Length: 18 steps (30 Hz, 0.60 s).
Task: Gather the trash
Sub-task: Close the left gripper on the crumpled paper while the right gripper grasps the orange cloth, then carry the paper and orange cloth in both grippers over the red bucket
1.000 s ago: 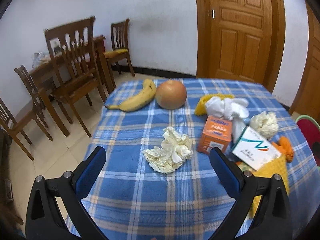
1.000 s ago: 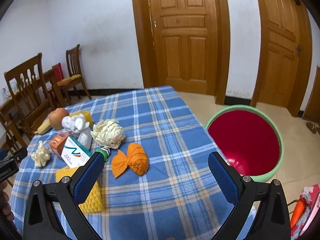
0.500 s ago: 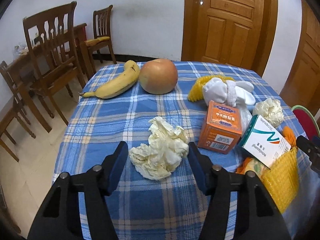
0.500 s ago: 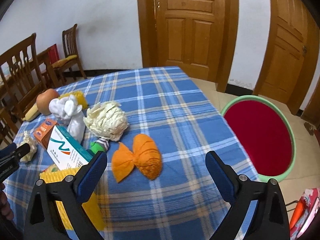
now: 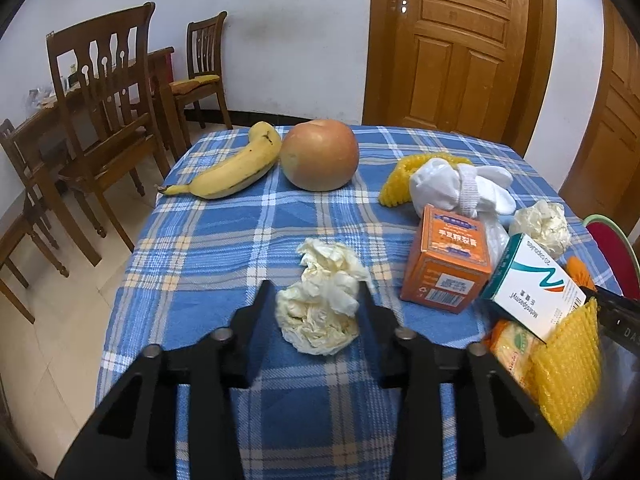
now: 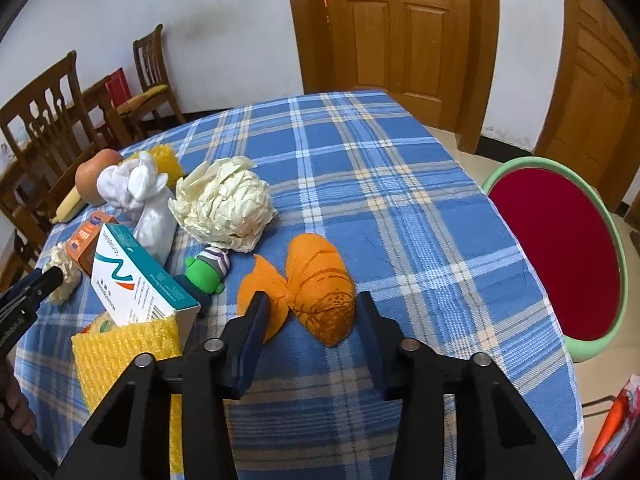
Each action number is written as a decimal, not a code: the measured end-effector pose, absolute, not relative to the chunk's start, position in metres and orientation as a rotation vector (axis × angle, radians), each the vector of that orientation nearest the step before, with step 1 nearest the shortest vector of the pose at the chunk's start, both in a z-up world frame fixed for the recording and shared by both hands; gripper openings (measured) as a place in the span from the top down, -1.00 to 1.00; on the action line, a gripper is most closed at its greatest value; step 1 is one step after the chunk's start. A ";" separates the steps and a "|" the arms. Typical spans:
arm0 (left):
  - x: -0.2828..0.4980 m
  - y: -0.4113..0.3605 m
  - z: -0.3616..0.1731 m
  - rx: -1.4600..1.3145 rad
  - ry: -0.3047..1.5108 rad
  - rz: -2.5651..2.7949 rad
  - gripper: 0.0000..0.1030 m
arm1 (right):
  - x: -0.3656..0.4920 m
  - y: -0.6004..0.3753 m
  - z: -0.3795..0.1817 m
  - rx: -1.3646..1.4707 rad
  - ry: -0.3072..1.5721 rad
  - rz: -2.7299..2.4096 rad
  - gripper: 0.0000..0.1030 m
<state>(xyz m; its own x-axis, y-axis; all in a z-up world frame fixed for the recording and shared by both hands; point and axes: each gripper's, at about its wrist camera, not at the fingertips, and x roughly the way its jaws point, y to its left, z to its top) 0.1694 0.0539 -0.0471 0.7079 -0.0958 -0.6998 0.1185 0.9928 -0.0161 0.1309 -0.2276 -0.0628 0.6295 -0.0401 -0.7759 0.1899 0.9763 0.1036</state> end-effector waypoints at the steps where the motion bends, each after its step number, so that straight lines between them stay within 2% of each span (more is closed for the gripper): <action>1: 0.169 0.054 -0.046 0.031 0.772 -0.121 0.43 | 0.130 -0.228 -0.063 0.183 0.877 -0.131 0.28; 3: 0.167 0.054 -0.042 0.020 0.772 -0.138 0.83 | 0.129 -0.230 -0.063 0.180 0.873 -0.138 0.46; 9: 0.160 0.058 -0.041 -0.029 0.804 -0.160 0.85 | 0.123 -0.233 -0.060 0.203 0.852 -0.108 0.53; 18: 0.138 0.051 -0.014 -0.036 0.755 -0.190 0.85 | 0.101 -0.238 -0.037 0.217 0.781 -0.100 0.54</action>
